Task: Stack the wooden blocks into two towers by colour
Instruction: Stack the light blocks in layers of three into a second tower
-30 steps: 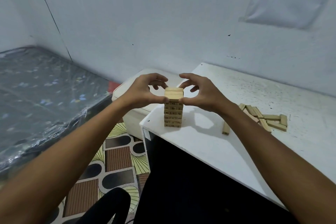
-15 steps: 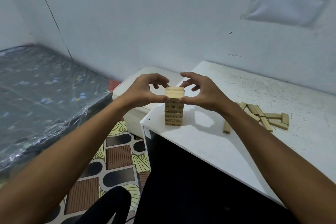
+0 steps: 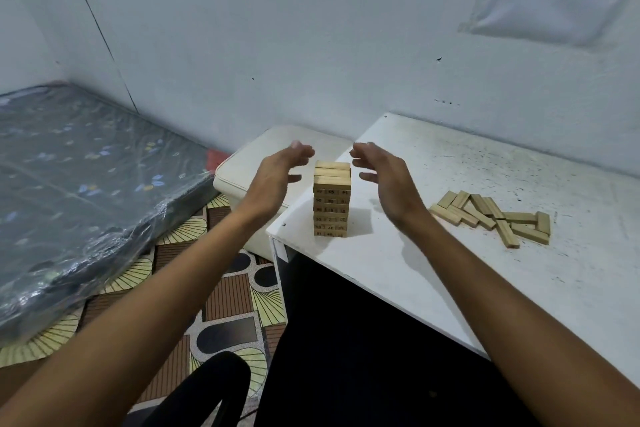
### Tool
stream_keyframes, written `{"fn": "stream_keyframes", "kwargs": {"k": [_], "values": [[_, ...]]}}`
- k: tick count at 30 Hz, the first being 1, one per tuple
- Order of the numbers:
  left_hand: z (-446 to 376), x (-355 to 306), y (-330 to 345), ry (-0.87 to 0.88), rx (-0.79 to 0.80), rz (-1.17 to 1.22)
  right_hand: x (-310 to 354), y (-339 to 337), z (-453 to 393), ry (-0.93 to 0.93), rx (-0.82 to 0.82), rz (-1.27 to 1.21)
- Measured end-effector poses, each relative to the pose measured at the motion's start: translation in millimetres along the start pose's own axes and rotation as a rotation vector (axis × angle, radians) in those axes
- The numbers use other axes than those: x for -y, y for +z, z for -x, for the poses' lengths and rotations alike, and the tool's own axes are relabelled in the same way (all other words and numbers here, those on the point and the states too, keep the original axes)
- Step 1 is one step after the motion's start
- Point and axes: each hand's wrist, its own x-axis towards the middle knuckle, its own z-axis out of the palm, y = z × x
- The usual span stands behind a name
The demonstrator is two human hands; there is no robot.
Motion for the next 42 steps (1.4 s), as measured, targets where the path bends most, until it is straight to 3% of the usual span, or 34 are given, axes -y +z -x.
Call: {"fn": "stream_keyframes", "kwargs": {"k": [6, 9, 14, 23, 42], "values": [[21.5, 12.8, 41.3, -0.153, -0.102, 0.279, -7.9, 27.0, 25.9, 0.134, -0.004, -0.176], [25.7, 6.8, 54.0, -0.174, -0.122, 0.351, 4.4, 32.4, 37.5, 0.111, 0.076, -0.269], [26.6, 0.8, 63.7, -0.187, -0.165, 0.416, 7.4, 39.4, 34.7, 0.186, 0.035, -0.401], [27.7, -4.3, 67.3, -0.183, -0.221, 0.411, -7.9, 53.0, 22.1, 0.197, -0.029, -0.374], [33.1, -10.7, 67.3, -0.144, -0.171, 0.355, -12.2, 59.7, 19.5, 0.177, -0.080, -0.331]]}}
